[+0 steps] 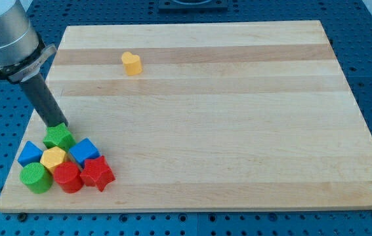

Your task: Push the yellow heart into the group of blocks

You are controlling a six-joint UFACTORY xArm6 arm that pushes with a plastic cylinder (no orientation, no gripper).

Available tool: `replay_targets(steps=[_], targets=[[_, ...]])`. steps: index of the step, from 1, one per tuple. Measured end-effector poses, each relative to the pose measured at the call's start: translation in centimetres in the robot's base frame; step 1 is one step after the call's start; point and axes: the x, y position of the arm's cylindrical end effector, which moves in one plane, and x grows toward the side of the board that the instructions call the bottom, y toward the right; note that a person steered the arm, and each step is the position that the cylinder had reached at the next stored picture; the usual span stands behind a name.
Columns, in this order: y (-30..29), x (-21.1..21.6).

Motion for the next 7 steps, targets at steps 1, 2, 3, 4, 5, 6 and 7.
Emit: replay_targets(steps=[1,2,3,4,5,6,7], targets=[[1.1,-1.2],[6.5,-3.3],[11.6,-7.7],[11.8,-15.0],[7.7,-17.6],[4.3,-17.1],[6.3,-16.9]])
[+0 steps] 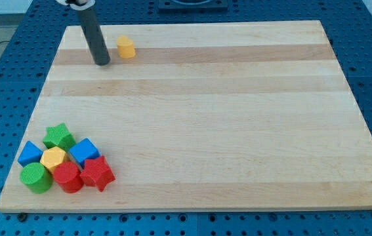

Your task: Push the yellow heart into the group of blocks

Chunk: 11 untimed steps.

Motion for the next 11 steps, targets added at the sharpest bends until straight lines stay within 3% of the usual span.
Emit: replay_targets(steps=[2,3,4,6,7,8,9,11], targets=[[12.5,-4.7],[12.0,-9.8],[7.0,-9.1],[6.4,2.0],[8.0,2.5],[10.4,-1.0],[8.7,-5.4],[-1.4,-5.1]])
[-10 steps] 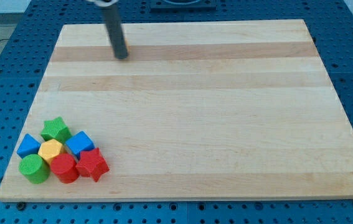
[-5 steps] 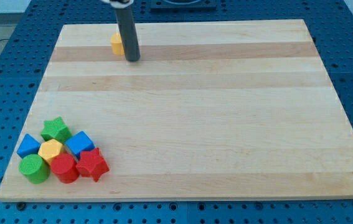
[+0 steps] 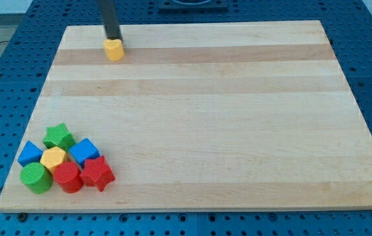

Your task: Push the yellow heart into the group of blocks

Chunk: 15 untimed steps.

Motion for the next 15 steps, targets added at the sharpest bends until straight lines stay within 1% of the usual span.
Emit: replay_targets(steps=[1,2,3,4,5,6,7,8,9,10,11,12,14,15], targets=[[-1.2,4.1],[-0.8,8.4],[-2.3,6.2],[-2.3,3.2],[0.4,5.3],[1.7,10.6],[1.7,12.9],[1.7,9.4],[4.0,7.5],[6.6,8.9],[4.7,11.7],[1.5,15.0],[1.4,15.7],[0.9,17.4]])
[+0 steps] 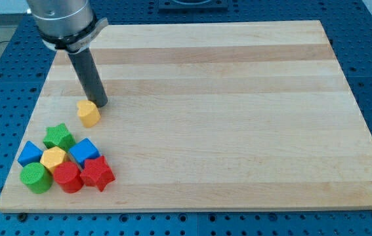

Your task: Push the yellow heart into the group of blocks

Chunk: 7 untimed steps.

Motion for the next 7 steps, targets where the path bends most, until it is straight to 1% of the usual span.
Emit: replay_targets(steps=[1,2,3,4,5,7], targets=[[-1.3,2.3],[-1.8,3.4],[-1.7,3.9],[-1.6,6.4],[-1.6,7.7],[-1.7,7.6]])
